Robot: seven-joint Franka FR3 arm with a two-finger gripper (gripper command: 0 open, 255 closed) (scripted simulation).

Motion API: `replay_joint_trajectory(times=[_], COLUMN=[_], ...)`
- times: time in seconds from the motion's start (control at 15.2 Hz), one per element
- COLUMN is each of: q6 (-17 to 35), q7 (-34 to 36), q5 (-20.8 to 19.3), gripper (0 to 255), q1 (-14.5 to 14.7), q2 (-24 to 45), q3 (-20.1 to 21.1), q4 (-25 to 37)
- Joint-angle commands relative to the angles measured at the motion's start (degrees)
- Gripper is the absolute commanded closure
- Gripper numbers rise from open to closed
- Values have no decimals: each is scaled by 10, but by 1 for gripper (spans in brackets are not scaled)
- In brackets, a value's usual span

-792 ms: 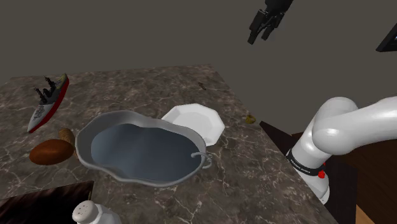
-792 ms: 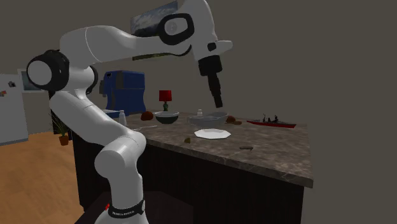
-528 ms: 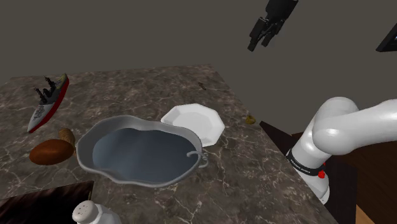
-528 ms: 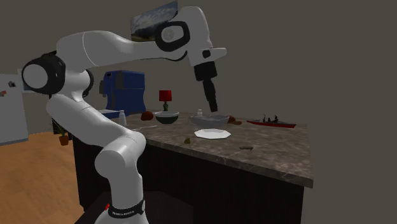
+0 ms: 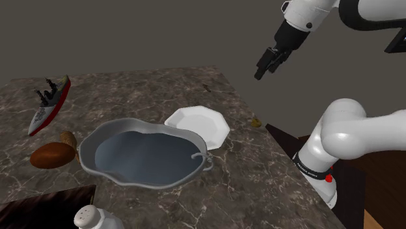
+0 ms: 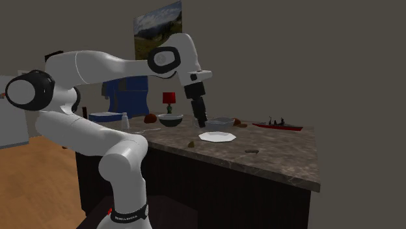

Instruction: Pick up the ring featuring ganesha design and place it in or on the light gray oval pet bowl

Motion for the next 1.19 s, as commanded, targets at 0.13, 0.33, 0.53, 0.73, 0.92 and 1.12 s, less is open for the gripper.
replay_joint_trajectory(times=[0.13, 0.33, 0.53, 0.73, 0.92, 1.12], q6=[7, 11, 17, 27, 51, 81], q7=[40, 75, 113, 126, 125, 124], q5=[40, 77, 117, 135, 144, 155], gripper=[0, 0, 0, 0, 0, 0], q1=[27, 54, 86, 100, 103, 107], q2=[-57, -96, -129, -138, -135, -129], q3=[44, 84, 129, 149, 158, 170], q4=[-58, -96, -128, -145, -166, -190])
